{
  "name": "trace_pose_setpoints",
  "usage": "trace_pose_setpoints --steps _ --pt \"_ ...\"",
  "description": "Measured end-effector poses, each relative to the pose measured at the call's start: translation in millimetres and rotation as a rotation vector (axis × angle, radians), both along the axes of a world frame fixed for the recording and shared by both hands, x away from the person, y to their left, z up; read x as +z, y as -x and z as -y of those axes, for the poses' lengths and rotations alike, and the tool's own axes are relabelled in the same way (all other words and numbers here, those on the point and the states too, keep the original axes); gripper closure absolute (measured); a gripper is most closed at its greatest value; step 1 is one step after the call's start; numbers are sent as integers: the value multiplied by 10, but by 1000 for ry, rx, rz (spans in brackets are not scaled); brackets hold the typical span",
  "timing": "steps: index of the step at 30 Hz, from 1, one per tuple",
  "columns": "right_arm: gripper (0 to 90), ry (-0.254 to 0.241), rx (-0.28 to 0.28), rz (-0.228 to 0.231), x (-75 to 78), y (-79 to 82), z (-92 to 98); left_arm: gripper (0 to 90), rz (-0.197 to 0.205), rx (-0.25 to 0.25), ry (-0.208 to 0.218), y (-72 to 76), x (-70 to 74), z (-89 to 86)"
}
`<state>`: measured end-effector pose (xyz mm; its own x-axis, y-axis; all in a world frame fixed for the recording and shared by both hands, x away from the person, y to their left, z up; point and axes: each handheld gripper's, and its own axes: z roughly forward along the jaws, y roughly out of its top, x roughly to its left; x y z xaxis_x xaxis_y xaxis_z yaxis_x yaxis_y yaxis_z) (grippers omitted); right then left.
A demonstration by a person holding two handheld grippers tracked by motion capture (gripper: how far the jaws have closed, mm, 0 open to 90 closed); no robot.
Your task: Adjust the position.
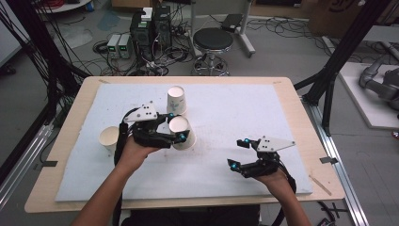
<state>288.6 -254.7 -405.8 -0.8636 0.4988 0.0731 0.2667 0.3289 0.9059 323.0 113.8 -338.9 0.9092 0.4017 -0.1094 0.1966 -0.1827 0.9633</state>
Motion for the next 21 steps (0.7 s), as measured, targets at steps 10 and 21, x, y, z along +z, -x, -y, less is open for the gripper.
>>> trace_pose_setpoints --steps 10,21 --pt "188 8 81 21 39 23 -167 351 -11 -60 -18 68 -73 163" --pt "187 12 138 31 96 23 -298 350 -19 -105 -23 93 -103 233"
